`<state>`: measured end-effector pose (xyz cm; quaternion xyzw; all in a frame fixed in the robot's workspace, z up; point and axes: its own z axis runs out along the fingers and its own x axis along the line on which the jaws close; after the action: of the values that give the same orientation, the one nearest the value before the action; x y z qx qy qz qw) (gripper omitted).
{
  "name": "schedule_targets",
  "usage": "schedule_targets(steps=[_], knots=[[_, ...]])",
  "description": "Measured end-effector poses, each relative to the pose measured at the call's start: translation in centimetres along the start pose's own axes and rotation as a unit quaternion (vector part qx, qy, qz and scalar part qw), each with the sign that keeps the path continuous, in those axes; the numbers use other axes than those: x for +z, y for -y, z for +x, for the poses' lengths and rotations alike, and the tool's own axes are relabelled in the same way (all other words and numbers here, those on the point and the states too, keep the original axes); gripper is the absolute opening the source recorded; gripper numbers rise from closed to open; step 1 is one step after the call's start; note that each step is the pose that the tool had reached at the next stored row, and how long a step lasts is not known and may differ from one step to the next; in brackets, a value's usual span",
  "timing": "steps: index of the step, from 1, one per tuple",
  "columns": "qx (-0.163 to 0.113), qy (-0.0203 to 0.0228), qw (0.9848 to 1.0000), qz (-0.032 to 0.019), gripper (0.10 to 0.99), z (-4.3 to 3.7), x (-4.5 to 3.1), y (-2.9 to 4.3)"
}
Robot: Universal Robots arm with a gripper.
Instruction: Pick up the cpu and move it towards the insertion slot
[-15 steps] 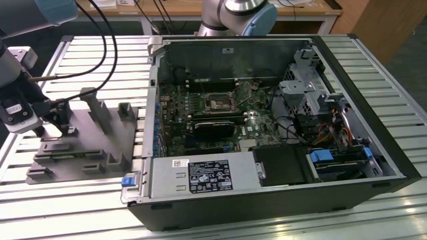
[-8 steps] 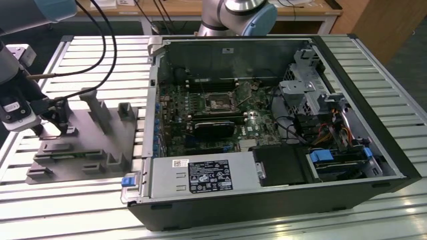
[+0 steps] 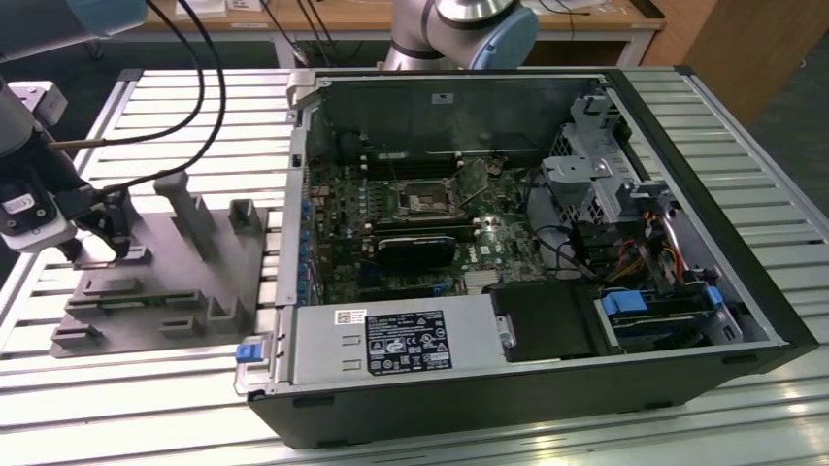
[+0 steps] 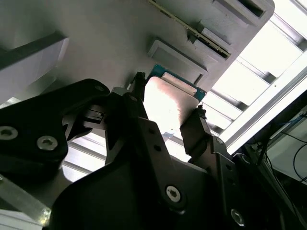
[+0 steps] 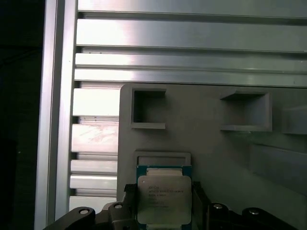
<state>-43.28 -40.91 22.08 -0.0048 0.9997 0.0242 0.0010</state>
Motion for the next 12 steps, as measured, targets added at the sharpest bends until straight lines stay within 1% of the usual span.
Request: schedule_targets(steps=[12], knots=[[0.0, 0.0, 1.0, -0.0002, 0.545, 0.0, -0.94, -0.05]])
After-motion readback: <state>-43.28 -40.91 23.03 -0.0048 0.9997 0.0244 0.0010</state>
